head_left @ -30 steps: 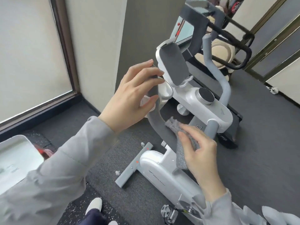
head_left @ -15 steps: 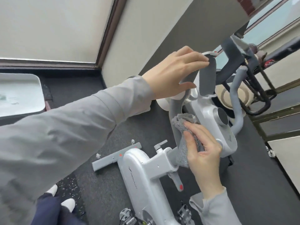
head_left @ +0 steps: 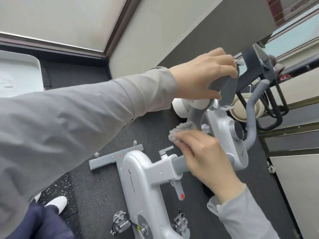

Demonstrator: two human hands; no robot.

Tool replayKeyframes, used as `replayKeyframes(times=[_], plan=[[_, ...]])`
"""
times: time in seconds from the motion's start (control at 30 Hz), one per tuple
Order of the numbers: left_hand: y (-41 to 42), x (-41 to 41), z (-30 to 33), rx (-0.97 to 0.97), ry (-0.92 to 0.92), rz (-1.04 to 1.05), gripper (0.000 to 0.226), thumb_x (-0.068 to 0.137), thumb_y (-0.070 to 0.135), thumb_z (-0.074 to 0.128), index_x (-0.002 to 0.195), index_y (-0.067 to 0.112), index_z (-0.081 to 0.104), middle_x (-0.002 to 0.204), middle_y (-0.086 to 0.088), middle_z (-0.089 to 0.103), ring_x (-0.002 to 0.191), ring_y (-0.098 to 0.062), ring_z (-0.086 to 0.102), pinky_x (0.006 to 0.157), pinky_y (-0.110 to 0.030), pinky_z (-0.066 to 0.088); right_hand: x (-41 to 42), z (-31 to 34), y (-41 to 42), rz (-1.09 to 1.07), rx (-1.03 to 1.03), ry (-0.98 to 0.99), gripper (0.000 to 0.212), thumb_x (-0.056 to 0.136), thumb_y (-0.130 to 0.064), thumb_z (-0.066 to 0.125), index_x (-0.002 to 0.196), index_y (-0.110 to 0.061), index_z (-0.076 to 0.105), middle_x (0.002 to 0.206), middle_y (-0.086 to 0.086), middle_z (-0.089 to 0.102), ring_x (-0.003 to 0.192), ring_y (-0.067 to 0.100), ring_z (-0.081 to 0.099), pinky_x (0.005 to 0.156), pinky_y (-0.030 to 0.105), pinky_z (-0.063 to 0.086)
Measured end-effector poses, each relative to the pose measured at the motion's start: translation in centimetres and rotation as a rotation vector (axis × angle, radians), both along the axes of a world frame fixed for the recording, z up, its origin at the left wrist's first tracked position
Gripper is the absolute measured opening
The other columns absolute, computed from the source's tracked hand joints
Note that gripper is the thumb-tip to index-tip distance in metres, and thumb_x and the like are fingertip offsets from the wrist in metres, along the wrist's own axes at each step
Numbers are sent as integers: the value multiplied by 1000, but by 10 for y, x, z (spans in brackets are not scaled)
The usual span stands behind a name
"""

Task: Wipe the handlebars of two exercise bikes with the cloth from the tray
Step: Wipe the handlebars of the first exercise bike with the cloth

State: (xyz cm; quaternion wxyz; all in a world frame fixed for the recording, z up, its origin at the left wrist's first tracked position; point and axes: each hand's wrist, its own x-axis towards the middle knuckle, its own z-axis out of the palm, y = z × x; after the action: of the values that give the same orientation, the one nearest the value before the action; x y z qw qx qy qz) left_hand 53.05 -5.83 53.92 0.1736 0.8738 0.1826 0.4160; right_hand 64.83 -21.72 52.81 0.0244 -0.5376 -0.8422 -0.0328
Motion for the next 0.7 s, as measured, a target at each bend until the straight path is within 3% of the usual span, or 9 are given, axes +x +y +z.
replayKeyframes(times=[0.17, 0.33, 0.43, 0.5, 0.57, 0.7], plan=[[-1, 1, -2, -25, -29, -13, 47, 84, 33, 62, 126, 16, 50, 132, 2, 48, 122, -21, 37, 101, -33, 35, 6, -4, -33, -122, -40, 140, 15, 82, -7, 64, 95, -5, 72, 92, 4, 73, 88, 18, 69, 78, 34, 53], [1, 2, -5, -35, -64, -24, 46, 84, 32, 62, 125, 15, 51, 131, 1, 48, 120, -22, 38, 102, -29, 33, -13, 2, -2, 32, 168, 81, 15, 87, -4, 62, 98, 2, 70, 96, 11, 72, 89, 24, 67, 82, 32, 53], [2, 2, -4, -33, -77, -45, 45, 83, 32, 63, 124, 14, 52, 130, 0, 49, 119, -23, 39, 102, -27, 33, -20, 2, 20, 14, 154, -85, 10, 86, -4, 62, 94, 0, 68, 92, 12, 71, 84, 31, 67, 68, 41, 56], [3, 1, -4, -34, -75, -54, 45, 83, 32, 63, 123, 13, 53, 130, -1, 50, 118, -23, 39, 102, -27, 33, -20, -3, 18, -29, 105, -204, 6, 81, -1, 66, 86, -4, 65, 84, 8, 68, 77, 29, 64, 53, 39, 54], [4, 0, -4, -35, -70, -65, 45, 83, 32, 63, 123, 13, 53, 129, -2, 50, 117, -23, 39, 102, -28, 33, -19, -10, 4, -88, 40, -289, 15, 71, 2, 71, 77, -8, 61, 76, 4, 64, 70, 26, 60, 44, 35, 49], [3, 0, -4, -45, -68, -70, 45, 83, 32, 63, 123, 14, 53, 130, -1, 49, 118, -24, 39, 103, -30, 34, -13, -22, -30, -198, -68, -265, 17, 73, 3, 67, 85, -9, 62, 83, 3, 66, 76, 25, 60, 51, 38, 53]])
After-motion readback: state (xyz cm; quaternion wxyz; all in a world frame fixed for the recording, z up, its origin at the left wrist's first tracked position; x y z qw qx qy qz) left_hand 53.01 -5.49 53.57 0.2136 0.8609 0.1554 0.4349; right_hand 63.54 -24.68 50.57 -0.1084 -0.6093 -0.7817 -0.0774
